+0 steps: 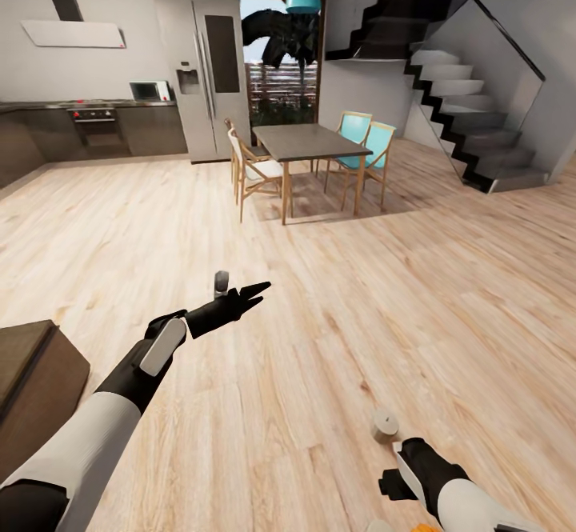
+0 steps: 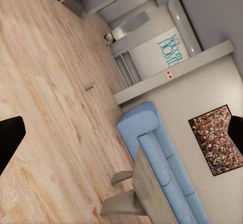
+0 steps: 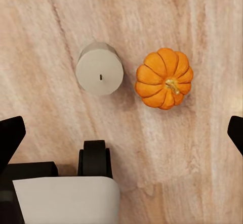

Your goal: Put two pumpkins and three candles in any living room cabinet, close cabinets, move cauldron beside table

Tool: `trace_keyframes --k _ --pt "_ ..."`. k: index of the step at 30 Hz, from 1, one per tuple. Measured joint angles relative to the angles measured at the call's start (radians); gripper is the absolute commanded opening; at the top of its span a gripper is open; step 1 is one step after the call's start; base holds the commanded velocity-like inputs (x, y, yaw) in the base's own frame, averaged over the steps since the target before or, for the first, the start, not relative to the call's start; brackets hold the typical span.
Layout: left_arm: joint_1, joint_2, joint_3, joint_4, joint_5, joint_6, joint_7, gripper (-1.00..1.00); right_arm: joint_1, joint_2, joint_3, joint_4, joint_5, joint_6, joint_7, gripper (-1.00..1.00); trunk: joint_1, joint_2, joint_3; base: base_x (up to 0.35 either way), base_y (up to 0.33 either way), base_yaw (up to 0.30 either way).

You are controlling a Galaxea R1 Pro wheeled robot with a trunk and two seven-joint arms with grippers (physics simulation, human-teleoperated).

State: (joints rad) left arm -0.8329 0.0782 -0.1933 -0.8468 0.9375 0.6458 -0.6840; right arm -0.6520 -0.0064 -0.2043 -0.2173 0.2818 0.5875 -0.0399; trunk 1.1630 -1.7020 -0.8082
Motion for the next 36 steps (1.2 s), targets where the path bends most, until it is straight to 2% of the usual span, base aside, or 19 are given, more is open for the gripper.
trace_keyframes --k 4,11,23,27,36 --pt "0.000 0.000 0.000 0.000 0.000 0.000 0.001 1.00 0.000 0.000 -0.001 0.001 -0.002 -0.003 0.012 1.00 0.000 0.000 0.000 0.028 0.000 0.012" --pt "0.000 0.000 0.000 0.000 0.000 0.000 0.001 1.00 0.003 -0.002 -0.003 0.002 0.000 -0.038 0.086 1.00 0.000 0.000 0.000 0.181 0.000 0.001" --pt "0.001 -0.002 0.000 0.000 0.000 0.000 0.004 1.00 0.005 -0.005 -0.004 0.002 -0.004 -0.043 0.090 1.00 0.000 0.000 0.000 0.009 0.000 0.000" --pt "0.002 -0.013 0.000 0.000 -0.002 0.000 0.005 1.00 0.004 -0.010 -0.004 0.001 -0.007 -0.043 0.089 1.00 0.000 0.000 0.000 0.000 0.000 0.000" --pt "0.003 -0.015 0.000 0.000 -0.001 0.000 0.008 1.00 0.005 -0.010 -0.005 0.002 -0.009 -0.043 0.089 1.00 0.000 0.000 0.000 0.000 0.000 0.000"
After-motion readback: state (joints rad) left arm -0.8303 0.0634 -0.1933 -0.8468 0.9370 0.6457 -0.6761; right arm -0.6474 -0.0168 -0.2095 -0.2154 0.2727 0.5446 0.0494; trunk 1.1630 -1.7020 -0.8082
